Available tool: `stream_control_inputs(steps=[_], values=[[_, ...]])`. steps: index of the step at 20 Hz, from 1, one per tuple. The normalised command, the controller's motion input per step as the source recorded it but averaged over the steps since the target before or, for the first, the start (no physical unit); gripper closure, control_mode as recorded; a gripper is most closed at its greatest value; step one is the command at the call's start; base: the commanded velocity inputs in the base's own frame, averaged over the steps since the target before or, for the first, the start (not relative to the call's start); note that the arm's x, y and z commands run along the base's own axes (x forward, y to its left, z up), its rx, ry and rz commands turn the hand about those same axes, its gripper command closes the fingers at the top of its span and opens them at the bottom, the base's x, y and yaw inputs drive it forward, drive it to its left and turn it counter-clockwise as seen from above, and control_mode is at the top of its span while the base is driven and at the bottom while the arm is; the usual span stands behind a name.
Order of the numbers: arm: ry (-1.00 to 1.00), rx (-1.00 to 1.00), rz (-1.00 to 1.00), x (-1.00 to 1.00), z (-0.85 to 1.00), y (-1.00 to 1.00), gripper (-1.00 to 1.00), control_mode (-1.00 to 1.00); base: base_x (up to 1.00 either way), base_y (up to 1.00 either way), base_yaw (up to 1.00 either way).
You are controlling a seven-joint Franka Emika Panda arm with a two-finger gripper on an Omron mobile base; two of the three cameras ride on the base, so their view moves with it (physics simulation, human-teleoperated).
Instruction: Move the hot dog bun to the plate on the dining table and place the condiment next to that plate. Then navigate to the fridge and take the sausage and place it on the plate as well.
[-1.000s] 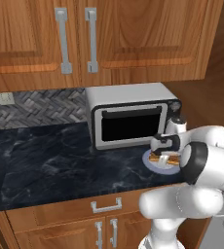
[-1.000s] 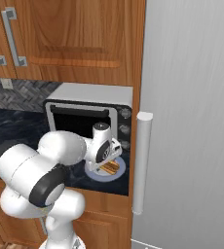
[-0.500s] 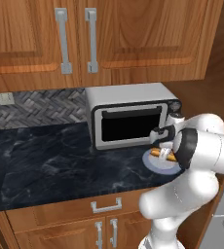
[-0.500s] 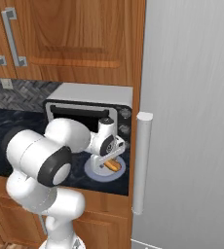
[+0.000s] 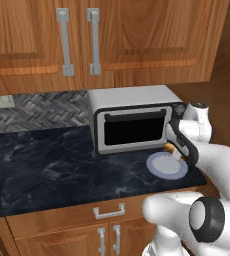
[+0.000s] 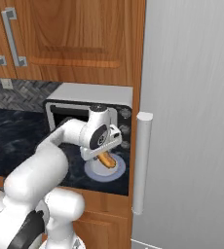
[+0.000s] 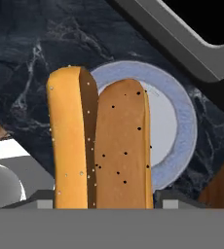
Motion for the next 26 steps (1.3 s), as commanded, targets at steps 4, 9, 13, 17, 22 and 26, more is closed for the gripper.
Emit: stream_control_inputs(steps=[4,9,13,17,22,26], values=[[0.05,0.0,-0.29,-0.78,0.85,0.51,1.0,-1.0,0.0,0.0,0.0],[0.18,0.08,-0.5,-0.62,0.74,0.28,1.0,-1.0,0.0,0.0,0.0],[0.17,0.14,-0.5,-0.61,0.52,0.03,1.0,-1.0,0.0,0.0,0.0],[0.16,0.12,-0.38,-0.46,0.41,0.0,1.0,-1.0,0.0,0.0,0.0],[0.08,0.03,-0.14,-0.28,0.1,-0.02,1.0,-1.0,0.0,0.0,0.0],[0.01,0.0,-0.02,-0.1,0.0,0.0,1.0,1.0,-0.69,-0.03,-0.07]])
